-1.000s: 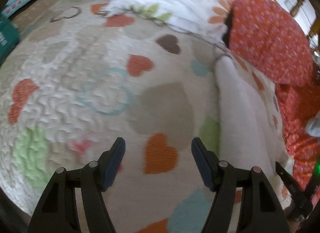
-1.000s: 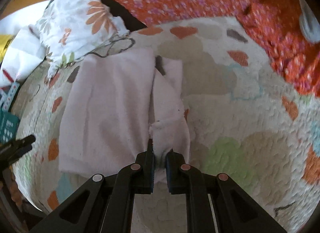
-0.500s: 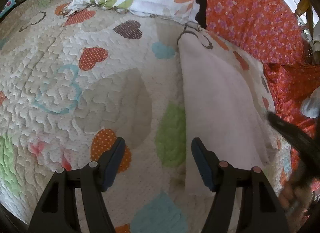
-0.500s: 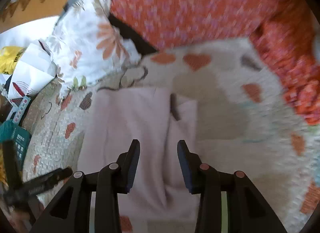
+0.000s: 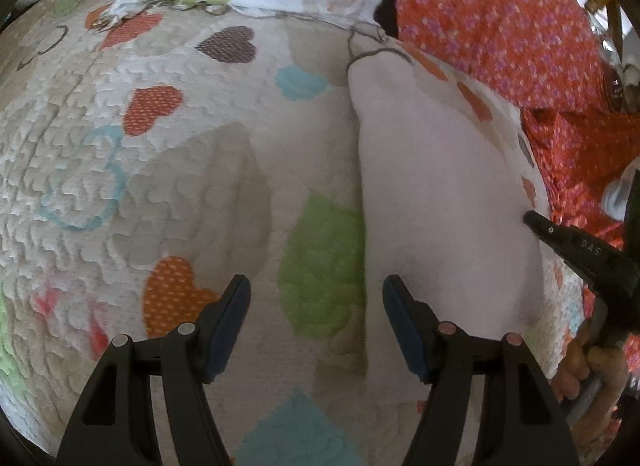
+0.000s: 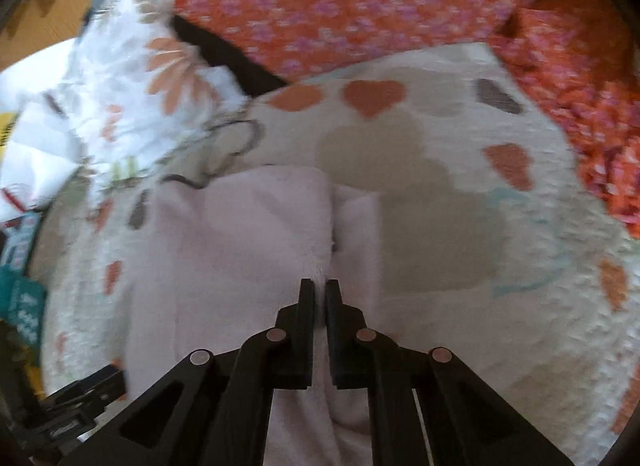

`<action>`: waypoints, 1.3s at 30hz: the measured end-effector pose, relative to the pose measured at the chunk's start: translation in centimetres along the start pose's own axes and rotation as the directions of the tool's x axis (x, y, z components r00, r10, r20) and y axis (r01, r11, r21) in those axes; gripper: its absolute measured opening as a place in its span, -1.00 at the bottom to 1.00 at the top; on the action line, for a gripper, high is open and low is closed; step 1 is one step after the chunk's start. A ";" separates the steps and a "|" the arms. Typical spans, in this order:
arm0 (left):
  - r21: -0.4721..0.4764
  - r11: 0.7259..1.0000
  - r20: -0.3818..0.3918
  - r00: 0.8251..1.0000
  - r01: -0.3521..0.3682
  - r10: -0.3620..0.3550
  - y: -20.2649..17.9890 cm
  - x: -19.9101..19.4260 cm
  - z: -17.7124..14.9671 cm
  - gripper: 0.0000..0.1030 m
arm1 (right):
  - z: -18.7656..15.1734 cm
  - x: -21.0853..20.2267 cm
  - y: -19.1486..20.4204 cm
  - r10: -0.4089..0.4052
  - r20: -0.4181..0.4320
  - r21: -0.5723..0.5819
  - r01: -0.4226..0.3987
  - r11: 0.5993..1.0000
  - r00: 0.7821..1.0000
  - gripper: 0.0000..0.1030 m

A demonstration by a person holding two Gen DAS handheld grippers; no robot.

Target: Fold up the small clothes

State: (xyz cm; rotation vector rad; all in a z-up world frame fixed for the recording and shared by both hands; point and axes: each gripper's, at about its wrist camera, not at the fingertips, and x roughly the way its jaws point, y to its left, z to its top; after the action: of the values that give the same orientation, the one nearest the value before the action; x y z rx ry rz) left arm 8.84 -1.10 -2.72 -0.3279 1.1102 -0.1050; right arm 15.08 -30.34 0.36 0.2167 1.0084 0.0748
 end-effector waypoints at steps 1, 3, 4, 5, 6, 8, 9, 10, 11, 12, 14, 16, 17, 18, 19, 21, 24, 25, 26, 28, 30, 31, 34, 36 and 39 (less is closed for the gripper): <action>0.008 1.000 0.003 1.000 -0.006 0.006 -0.2 0.1 -0.1 0.31 | -0.1 0.3 -0.4 -0.016 -0.018 0.004 0.016 1.000 1.000 -0.90; 0.039 0.999 0.015 0.999 -0.035 0.034 -0.9 0.3 -0.3 0.32 | -0.5 1.1 -0.8 -0.056 -0.053 0.000 0.056 0.998 0.997 -0.90; 0.048 0.998 0.003 0.999 -0.039 0.038 -1.1 0.4 -0.3 0.33 | -0.6 1.3 -0.9 -0.073 -0.064 -0.006 0.073 0.997 0.995 -0.90; 0.061 0.997 -0.004 0.998 -0.056 0.056 -1.3 0.7 -0.4 0.33 | -0.7 1.5 -1.0 -0.099 -0.071 -0.014 0.098 0.995 0.993 -0.90; 0.073 0.995 -0.015 0.997 -0.075 0.076 -1.3 0.9 -0.5 0.33 | -0.9 1.8 -1.2 -0.153 -0.083 -0.028 0.151 0.988 0.985 -0.90; 0.112 0.985 -0.040 0.990 -0.129 0.135 -1.3 1.6 -0.8 0.34 | -1.4 2.9 -2.3 -0.196 -0.143 -0.031 0.194 0.981 0.970 -0.89; 0.117 0.984 -0.039 0.989 -0.136 0.141 -1.1 1.7 -0.9 0.34 | -1.6 3.3 -3.3 -0.164 -0.165 0.020 0.169 0.985 0.973 -0.89; 0.115 0.984 -0.037 0.990 -0.133 0.138 -0.9 1.6 -1.0 0.34 | -1.5 2.7 -4.1 -0.113 -0.144 0.085 0.126 0.988 0.983 -0.89; 0.110 0.986 -0.037 0.990 -0.129 0.134 -0.7 1.4 -1.0 0.34 | -1.2 2.0 -4.5 -0.093 -0.115 0.119 0.106 0.987 0.989 -0.89; 0.104 0.987 -0.038 0.991 -0.123 0.128 -0.5 1.3 -1.1 0.34 | -0.7 0.6 -4.4 -0.076 -0.048 0.134 0.081 0.988 0.996 -0.89; 0.086 0.991 -0.044 0.993 -0.105 0.109 -0.1 1.1 -1.1 0.34 | 0.3 -2.5 -2.7 -0.033 0.093 0.096 0.024 0.995 0.995 -0.88; 0.055 0.996 -0.062 0.995 -0.076 0.079 0.3 0.7 -1.0 0.33 | 1.0 -3.8 -0.2 0.069 0.136 0.038 -0.075 0.996 0.988 -0.87; 0.034 0.998 -0.065 0.996 -0.050 0.052 0.7 0.3 -0.9 0.33 | 1.2 -3.9 1.1 0.131 0.123 0.010 -0.134 0.991 0.984 -0.87; 0.022 0.999 -0.062 0.997 -0.033 0.034 0.8 -0.1 -0.8 0.33 | 1.5 -3.4 2.9 0.221 0.086 -0.024 -0.220 0.975 0.971 -0.87; 0.016 1.000 -0.054 0.998 -0.019 0.020 1.0 -0.7 -0.7 0.33 | 1.8 -2.6 4.5 0.308 0.041 -0.040 -0.306 0.951 0.951 -0.87; 0.024 1.000 -0.026 0.999 -0.019 0.020 1.2 -1.8 -0.7 0.33 | 2.2 0.9 8.2 0.538 -0.132 0.007 -0.542 0.840 0.833 -0.80; 0.039 0.998 0.008 0.999 -0.051 0.050 1.9 -2.7 -0.5 0.33 | 1.5 6.7 12.6 0.616 -0.276 0.087 -0.619 0.780 0.738 -0.68; 0.042 0.997 0.017 0.998 -0.061 0.061 2.3 -2.9 -0.5 0.33 | 1.6 8.2 13.2 0.584 -0.281 0.085 -0.587 0.805 0.761 -0.68; 0.043 0.996 0.019 0.997 -0.074 0.073 2.6 -3.0 -0.5 0.33 | 1.9 9.5 13.5 0.565 -0.279 0.093 -0.564 0.821 0.777 -0.68; 0.041 0.996 0.015 0.997 -0.083 0.082 3.2 -3.1 -0.4 0.33 | 3.3 12.1 13.2 0.517 -0.251 0.121 -0.503 0.856 0.819 -0.84; 0.037 0.996 0.006 0.997 -0.083 0.083 4.1 -3.3 -0.4 0.33 | 4.9 13.8 12.5 0.513 -0.221 0.167 -0.486 0.858 0.829 -1.00; 0.034 0.996 0.006 0.996 -0.086 0.086 4.5 -3.4 -0.4 0.33 | 5.7 14.2 12.2 0.504 -0.203 0.182 -0.474 0.862 0.839 -1.00; 0.015 0.994 0.008 0.994 -0.111 0.111 6.1 -3.9 -0.5 0.33 | 7.5 14.0 12.4 0.405 -0.176 0.152 -0.382 0.912 0.897 -0.81; -0.021 0.993 0.001 0.994 -0.113 0.113 7.4 -4.2 -0.4 0.33 | 8.1 13.8 12.2 0.372 -0.171 0.139 -0.351 0.926 0.912 -0.78; -0.050 0.993 0.001 0.994 -0.109 0.109 8.3 -4.5 -0.2 0.33 | 7.8 11.3 11.3 0.438 -0.144 0.165 -0.415 0.895 0.887 -0.73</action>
State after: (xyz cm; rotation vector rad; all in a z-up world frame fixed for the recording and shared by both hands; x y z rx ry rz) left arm 5.98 7.83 -1.48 -0.3111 1.1262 0.0197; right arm 28.11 -18.60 -2.60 0.5598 1.1308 0.4401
